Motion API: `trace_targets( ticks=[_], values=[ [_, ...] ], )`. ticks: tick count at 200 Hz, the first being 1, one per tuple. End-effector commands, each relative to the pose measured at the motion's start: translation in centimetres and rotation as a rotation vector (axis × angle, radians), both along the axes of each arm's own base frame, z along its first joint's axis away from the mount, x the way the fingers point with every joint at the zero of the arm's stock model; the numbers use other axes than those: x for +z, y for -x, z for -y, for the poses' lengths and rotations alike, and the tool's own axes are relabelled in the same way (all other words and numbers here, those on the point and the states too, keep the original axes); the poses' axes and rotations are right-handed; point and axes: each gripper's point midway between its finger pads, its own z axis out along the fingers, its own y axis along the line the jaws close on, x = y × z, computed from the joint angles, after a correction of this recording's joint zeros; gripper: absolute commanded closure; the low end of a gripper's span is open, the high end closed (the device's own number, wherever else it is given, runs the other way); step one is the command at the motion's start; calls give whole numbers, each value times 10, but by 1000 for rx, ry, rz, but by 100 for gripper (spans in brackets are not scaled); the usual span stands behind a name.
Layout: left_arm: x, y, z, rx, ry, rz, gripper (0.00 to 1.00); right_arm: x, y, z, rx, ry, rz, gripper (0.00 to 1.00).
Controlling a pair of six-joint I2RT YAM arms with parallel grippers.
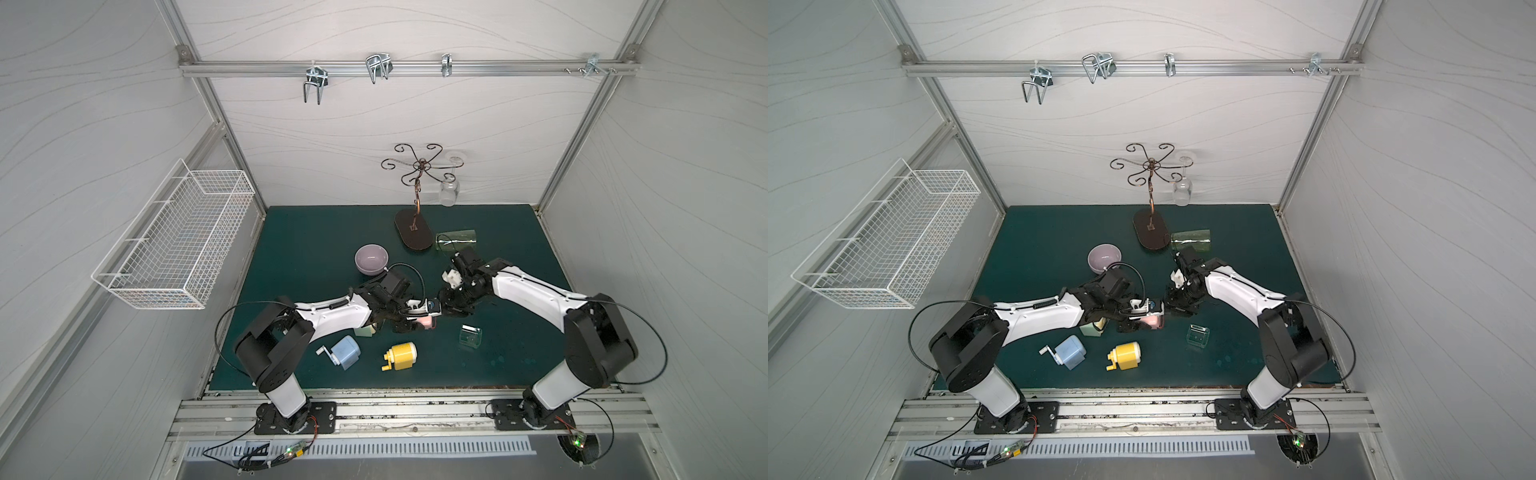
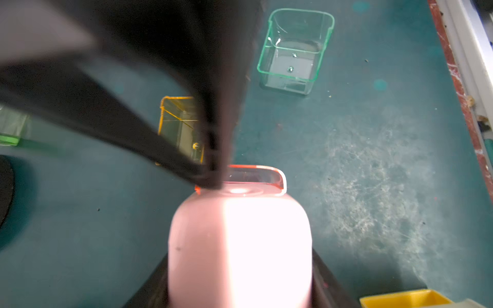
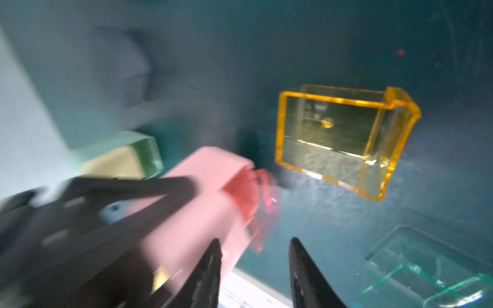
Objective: Put the tray back into the pencil sharpener
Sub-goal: Close the container of the pencil sharpener.
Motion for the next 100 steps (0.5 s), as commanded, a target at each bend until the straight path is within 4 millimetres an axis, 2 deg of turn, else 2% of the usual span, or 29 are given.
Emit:
trace_targets(
  ticks=[1,14,34,52,82,100],
  values=[
    [5,-5,10,-34,33,50,100,30,10,-4,38,-94,18,56],
    [7,-8,10,-21,34,52,100,23,16,7,27,-47,7,59],
    [21,-10,16,-8,79,54,100,-4,27,27,-15,62,-46,79],
    [33,-11,20,0,111,48,100,-19,31,32,-37,90,-80,90],
    [41,-8,19,3,131,39,100,-26,28,33,-57,103,-83,93],
    [44,-6,19,10,144,32,100,-28,27,27,-60,73,-94,93]
  ],
)
